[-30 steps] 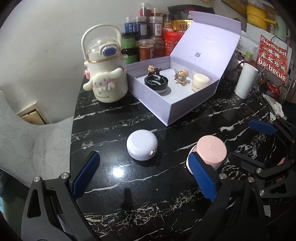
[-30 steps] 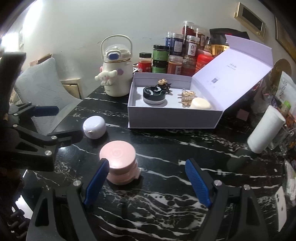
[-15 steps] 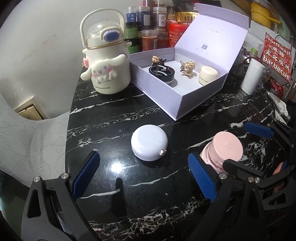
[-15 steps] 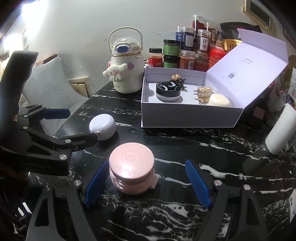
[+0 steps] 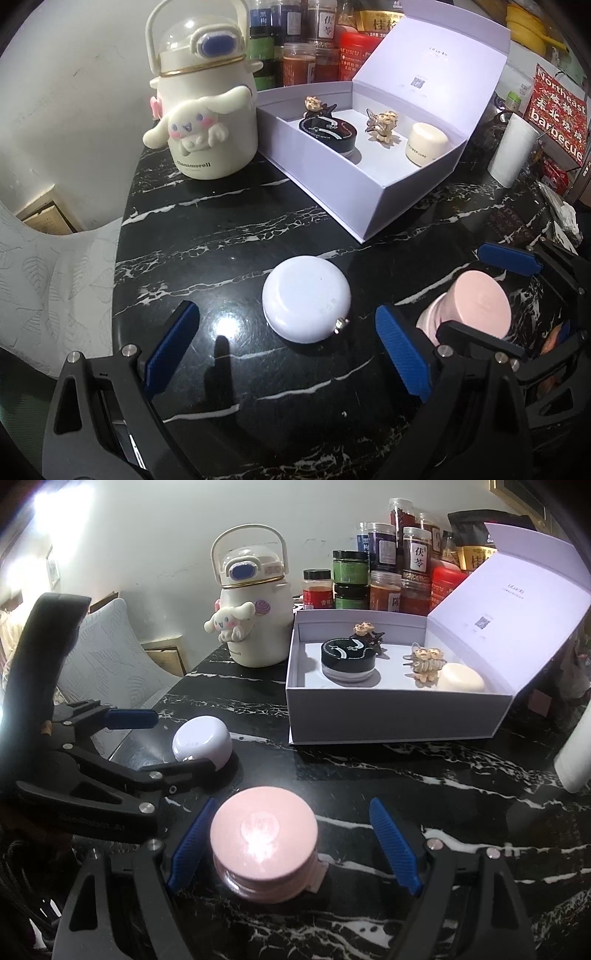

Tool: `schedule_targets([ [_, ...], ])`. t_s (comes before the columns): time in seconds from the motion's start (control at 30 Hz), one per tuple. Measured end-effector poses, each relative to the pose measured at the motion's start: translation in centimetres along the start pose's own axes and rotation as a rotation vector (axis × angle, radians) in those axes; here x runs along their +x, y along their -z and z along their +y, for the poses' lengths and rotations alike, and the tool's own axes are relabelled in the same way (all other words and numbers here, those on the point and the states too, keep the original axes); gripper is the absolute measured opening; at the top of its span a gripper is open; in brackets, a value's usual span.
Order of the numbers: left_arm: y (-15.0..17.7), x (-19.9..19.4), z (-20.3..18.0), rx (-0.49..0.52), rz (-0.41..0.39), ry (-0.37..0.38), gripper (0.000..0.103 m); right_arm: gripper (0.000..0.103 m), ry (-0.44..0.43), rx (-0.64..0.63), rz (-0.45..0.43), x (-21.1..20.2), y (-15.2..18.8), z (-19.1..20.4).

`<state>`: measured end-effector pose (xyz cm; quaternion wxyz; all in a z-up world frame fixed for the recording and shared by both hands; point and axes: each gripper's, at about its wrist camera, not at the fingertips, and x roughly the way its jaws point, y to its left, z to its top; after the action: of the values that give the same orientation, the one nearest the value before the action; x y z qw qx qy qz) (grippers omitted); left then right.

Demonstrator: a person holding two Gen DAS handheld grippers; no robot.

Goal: Organize objects
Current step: 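Close the right tool on the pink jar while the left closes on the white compact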

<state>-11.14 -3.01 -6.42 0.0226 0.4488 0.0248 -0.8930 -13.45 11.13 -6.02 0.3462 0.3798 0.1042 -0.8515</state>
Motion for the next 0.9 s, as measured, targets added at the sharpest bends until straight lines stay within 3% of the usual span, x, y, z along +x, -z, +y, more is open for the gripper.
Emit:
schedule_targets([
  [0.33,-0.8,1.7,0.2,-0.006,-0.002,0.03,0.096,0.08,-0.036,0.028,0.011,1.3,-0.1,-0.9],
  [0.6,-1.1,2.8,0.0,-0.006,-0.001,0.055,0.095,0.052,-0.048,0.006,-0.02,0.7,-0.2,-0.9],
  [0.9,-0.9,2.8,-0.5,0.003,0.005,0.06,0.064,0.052,-0.038,0.005,-0.047,-0.1,-0.1,-1.4],
])
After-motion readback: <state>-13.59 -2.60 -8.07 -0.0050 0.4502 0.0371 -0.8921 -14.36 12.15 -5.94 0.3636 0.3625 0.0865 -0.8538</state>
